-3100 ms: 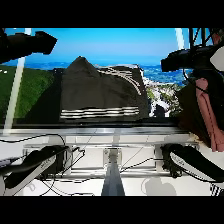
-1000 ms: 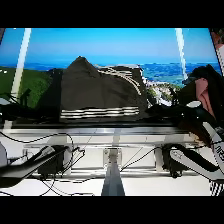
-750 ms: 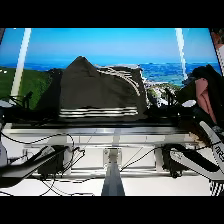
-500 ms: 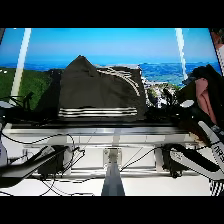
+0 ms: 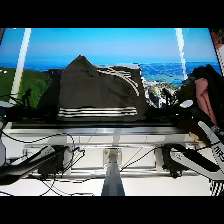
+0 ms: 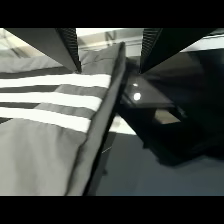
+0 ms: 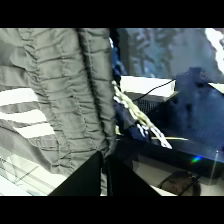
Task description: Fold the clothes and pants, and hang the long-sleeved shirts on hangers.
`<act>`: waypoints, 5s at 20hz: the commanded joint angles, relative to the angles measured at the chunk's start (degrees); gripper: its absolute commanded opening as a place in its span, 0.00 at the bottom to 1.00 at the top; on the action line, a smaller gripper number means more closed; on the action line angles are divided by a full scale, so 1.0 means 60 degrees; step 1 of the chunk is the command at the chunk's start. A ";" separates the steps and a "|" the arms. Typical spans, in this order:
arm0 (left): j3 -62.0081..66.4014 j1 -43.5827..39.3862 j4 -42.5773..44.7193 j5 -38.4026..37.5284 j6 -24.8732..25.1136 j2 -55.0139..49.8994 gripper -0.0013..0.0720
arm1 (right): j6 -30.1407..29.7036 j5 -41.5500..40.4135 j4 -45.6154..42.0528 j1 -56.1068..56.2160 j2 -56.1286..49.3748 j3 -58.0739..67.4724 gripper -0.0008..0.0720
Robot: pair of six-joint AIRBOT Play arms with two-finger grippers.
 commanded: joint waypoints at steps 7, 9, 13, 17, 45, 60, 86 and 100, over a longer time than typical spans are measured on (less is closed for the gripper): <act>0.0007 -0.1086 -0.0120 -0.0106 0.1188 -0.1147 0.15 | -0.0514 0.0328 0.0222 0.0087 0.0036 0.0124 0.04; 0.0149 -0.1530 -0.0127 -0.0197 0.1209 -0.1122 0.03 | -0.0798 0.0925 0.0291 0.0237 0.0036 0.0652 0.04; 0.1778 -0.2160 -0.0947 -0.0612 0.1209 -0.0794 0.03 | -0.0809 0.1654 0.0310 0.0645 0.0095 0.2641 0.04; 0.4761 -0.2237 -0.2827 -0.0958 0.1213 -0.0098 0.03 | -0.0714 0.1960 0.0514 0.0958 0.0554 0.5198 0.04; 0.8295 -0.2911 -0.2659 0.1071 0.0448 0.1818 0.02 | 0.1876 0.1698 -0.0433 0.0954 0.2146 0.9173 0.04; 0.7730 -0.5297 -0.0565 -0.1450 -0.1887 -0.1202 0.02 | 0.1803 -0.0331 -0.2339 0.0794 -0.2182 0.8408 0.04; 0.2324 -0.4003 -0.0171 0.0688 -0.2390 -0.1144 0.97 | 0.1792 0.3115 -0.4889 0.0160 -0.2208 0.8324 0.80; 0.3147 -0.3741 -0.1497 0.1483 0.0288 -0.2616 0.02 | 0.1738 0.2025 -0.4830 0.0153 -0.2881 0.8324 0.77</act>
